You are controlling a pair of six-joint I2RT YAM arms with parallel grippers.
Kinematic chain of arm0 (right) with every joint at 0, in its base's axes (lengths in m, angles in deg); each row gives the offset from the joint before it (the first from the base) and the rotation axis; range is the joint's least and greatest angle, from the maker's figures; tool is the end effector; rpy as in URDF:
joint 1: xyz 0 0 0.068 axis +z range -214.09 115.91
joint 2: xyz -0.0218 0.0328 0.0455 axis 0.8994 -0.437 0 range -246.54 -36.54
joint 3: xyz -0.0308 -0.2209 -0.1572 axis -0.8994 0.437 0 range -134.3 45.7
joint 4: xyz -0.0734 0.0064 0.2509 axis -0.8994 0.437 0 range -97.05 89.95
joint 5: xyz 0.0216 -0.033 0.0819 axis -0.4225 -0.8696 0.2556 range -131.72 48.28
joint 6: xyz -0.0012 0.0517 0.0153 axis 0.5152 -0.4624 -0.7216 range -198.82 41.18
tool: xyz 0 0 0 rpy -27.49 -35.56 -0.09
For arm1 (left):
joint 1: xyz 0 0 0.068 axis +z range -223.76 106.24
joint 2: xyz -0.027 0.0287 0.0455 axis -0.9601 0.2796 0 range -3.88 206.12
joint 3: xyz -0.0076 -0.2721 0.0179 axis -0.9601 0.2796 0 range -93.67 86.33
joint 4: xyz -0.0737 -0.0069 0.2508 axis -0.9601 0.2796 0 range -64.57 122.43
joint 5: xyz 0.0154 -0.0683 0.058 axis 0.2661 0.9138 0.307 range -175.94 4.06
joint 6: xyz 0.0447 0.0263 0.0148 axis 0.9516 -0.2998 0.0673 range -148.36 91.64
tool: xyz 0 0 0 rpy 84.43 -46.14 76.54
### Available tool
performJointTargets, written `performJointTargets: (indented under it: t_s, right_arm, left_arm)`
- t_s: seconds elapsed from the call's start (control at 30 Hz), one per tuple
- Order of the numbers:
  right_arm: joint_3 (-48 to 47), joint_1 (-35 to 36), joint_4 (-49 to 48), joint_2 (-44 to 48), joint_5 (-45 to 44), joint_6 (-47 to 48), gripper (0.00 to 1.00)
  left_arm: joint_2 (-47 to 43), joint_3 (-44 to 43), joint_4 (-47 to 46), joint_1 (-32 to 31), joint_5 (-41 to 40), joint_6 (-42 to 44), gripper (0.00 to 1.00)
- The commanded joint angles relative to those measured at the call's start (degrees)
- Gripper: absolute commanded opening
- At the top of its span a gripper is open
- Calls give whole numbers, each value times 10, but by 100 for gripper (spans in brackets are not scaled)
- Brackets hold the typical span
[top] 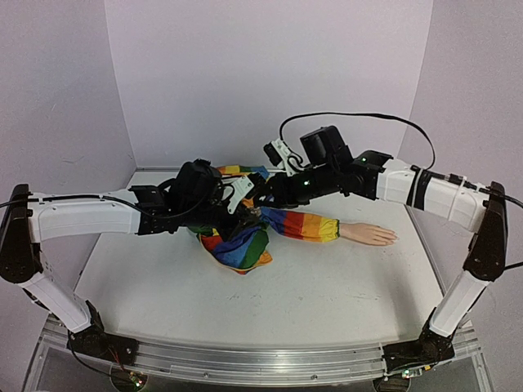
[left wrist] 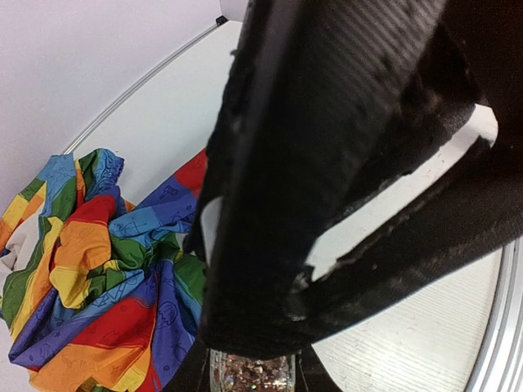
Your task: Paint the nails
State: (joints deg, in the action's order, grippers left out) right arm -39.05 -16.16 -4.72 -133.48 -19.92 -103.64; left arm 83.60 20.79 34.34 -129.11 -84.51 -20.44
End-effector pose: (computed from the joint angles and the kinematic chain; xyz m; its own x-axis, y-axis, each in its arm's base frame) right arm 0.2633 0.3115 0.3556 -0.5430 -0.0198 -0.8395 -0.7736 0.4006 0.4909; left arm 0.1997 -0.2903 0.2851 -0.1738 0.4937 -0.8521 0.8668 0.4874 0.1055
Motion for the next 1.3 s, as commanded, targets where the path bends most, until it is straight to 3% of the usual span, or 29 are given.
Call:
performJointTargets:
  t_s: [0.0, 1.27]
  right_arm:
    - [9, 2, -44, 42, 26, 21, 0]
    - [31, 2, -47, 78, 9, 9, 0]
  left_arm:
    - [-7, -15, -25, -4, 31, 11, 0]
    - [-10, -17, -16, -4, 31, 11, 0]
